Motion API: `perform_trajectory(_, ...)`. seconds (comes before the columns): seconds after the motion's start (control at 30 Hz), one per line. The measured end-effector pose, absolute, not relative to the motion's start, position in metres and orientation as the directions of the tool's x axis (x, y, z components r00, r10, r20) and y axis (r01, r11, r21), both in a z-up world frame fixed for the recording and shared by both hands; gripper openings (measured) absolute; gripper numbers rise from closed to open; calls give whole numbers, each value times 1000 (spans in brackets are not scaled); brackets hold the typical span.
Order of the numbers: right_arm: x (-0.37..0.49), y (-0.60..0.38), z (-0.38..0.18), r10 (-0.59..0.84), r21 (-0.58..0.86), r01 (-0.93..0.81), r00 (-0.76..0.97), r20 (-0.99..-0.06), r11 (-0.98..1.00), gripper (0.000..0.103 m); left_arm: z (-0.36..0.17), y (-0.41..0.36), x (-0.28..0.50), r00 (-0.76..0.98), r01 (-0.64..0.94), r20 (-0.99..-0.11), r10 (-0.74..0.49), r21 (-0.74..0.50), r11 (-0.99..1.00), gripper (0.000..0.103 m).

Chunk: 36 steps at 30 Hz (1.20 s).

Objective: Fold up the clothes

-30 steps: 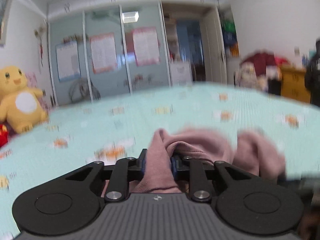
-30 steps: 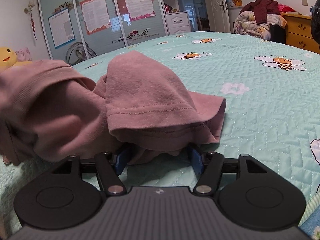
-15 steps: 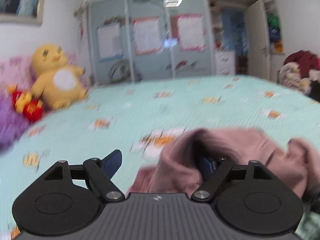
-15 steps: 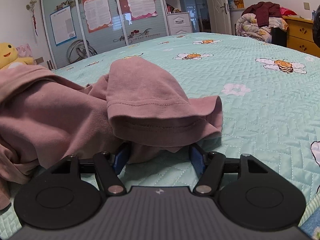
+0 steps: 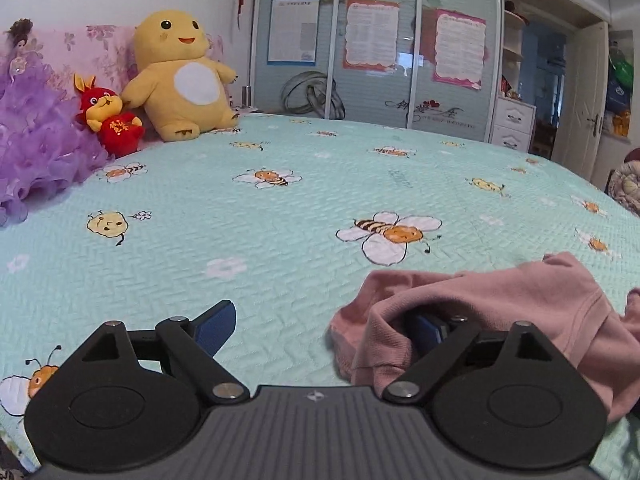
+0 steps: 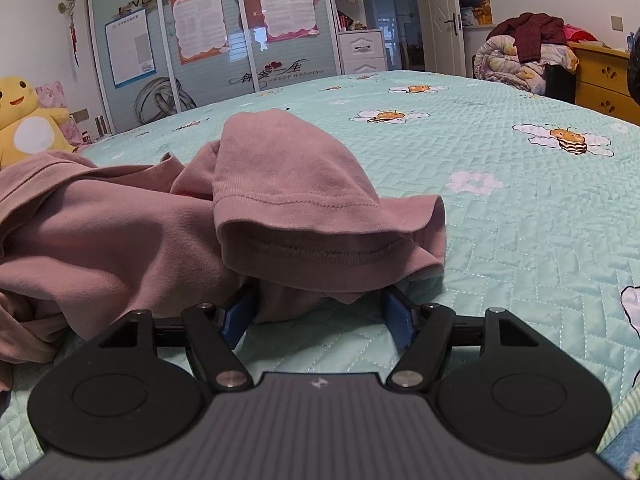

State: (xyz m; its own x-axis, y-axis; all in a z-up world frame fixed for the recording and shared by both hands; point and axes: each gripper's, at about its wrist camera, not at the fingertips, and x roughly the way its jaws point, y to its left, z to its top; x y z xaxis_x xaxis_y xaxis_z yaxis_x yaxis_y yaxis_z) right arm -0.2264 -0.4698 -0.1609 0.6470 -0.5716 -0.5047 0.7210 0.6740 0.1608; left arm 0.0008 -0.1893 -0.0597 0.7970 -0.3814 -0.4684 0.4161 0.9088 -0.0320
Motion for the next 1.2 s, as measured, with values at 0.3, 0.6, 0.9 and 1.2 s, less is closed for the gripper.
perform_trajectory(0.3, -225, -466, -161, -570, 146, 715, 648, -505, 684, 74, -47, -159, 4, 797, 429, -454, -399, -39, 902, 94)
perform_trajectory(0.6, -225, -462, -161, -563, 129, 702, 654, -505, 700, 80, -35, -125, 11, 846, 347, -430, -317, -8, 938, 94)
perform_trajectory(0.9, -234, -428, -132, -522, 145, 611, 758, -390, 779, 70, -46, -130, 13, 824, 348, -482, -300, 11, 938, 93)
perform_trajectory(1.2, -208, -423, -108, -485, 160, 568, 792, -370, 807, 80, -82, -156, -7, 772, 430, -523, -361, 13, 903, 93)
